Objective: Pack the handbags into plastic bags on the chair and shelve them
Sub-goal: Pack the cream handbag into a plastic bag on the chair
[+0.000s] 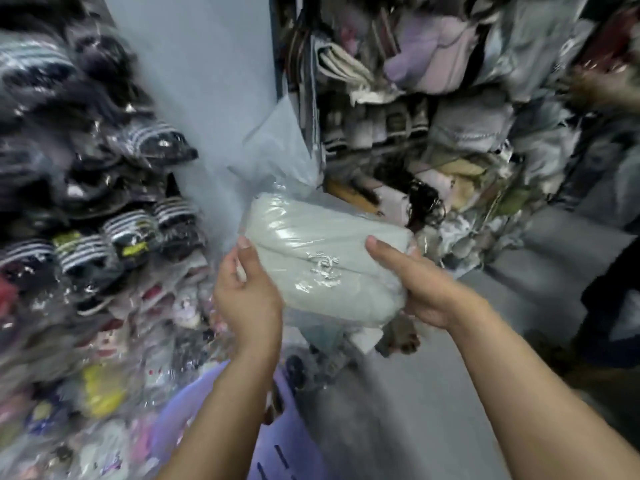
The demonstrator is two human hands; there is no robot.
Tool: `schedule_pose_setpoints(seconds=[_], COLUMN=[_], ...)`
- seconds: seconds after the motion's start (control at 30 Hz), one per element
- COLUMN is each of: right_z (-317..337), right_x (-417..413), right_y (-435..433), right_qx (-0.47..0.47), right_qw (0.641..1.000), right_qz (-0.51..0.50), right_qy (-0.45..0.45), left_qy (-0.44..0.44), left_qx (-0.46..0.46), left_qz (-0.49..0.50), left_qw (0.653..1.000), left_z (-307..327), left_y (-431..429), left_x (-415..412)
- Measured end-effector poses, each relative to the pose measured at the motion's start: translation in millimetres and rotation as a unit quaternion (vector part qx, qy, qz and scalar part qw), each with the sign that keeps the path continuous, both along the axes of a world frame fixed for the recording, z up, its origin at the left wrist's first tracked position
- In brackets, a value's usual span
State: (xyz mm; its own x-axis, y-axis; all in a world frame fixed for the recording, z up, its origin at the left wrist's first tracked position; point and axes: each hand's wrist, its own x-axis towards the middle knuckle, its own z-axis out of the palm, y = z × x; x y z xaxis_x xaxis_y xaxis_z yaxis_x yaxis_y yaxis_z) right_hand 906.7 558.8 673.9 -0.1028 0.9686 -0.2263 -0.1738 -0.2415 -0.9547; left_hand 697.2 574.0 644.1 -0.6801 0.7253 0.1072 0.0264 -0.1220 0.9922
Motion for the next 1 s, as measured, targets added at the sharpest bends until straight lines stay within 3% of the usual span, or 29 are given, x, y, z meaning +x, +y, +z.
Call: schedule_pose_setpoints(seconds=[0.13,0.3,0.5,0.77,1.0], right_z=[40.6,62.5,68.2,61.7,14.9], right_x=[21.4,45.9,67.7,134.4,231.1], right_y=[-5.5,-23.6,-32.1,-14.3,67.9], right_qx=[0.104,0.144,0.171,0.076,0.059], right_qw=[0.991,0.968,0.952,0.975,0.971], right_qz=[-0.078,-0.174,-0.252,-0.193,-0.229], right_qy=[0.005,0.113,0.034,-0.082,-0.046], left_qy=[0.008,0.016,0.01,-0.024,-0.035], left_qx=[0.053,0.062,0.058,0.025,0.003], left_qz=[-0.059,-0.117,-0.164,-0.251,-0.272], left_qw=[0.997,0.991,0.985,0.967,0.962], left_z=[41.1,61.0,62.3,53.0,35.0], left_y=[12.0,16.8,35.1,71.5,137.8], left_x=[16.4,43.1,76.7,141.0,233.0])
